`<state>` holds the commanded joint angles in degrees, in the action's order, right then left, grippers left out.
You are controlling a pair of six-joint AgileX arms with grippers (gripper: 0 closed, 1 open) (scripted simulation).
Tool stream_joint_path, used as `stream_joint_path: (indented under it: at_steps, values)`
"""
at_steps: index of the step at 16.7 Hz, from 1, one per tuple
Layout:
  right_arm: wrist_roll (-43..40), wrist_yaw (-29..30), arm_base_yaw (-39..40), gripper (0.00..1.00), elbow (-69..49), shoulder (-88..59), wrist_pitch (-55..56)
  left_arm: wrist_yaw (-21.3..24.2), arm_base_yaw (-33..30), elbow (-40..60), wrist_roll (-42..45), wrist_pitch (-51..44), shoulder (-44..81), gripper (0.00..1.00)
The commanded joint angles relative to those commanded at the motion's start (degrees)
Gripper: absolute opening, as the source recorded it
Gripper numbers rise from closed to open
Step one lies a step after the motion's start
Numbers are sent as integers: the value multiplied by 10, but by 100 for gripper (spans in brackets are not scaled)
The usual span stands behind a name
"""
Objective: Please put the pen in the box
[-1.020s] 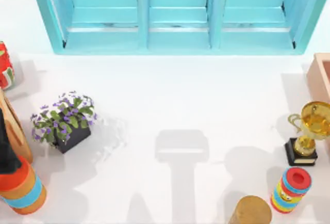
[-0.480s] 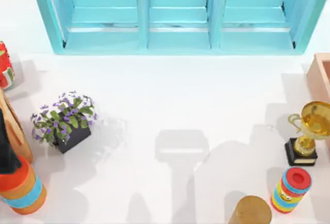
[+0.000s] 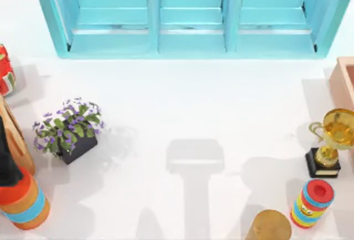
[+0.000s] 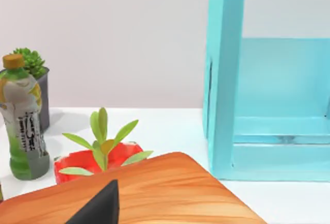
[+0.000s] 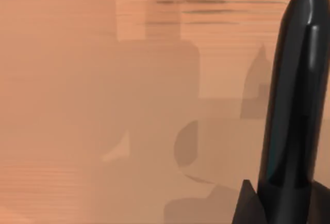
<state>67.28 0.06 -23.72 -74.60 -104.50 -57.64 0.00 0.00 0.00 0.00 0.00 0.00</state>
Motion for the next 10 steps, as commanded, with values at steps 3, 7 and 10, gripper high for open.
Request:
stream_joint_path:
  at_steps: [3, 7, 10]
  values:
    - [-1, -1, -2, 0, 1, 0, 1, 0, 0, 0, 0, 0, 0, 100]
    - [-1, -1, -2, 23, 1, 0, 1, 0, 0, 0, 0, 0, 0, 100]
    - [-1, -1, -2, 45, 1, 0, 1, 0, 0, 0, 0, 0, 0, 100]
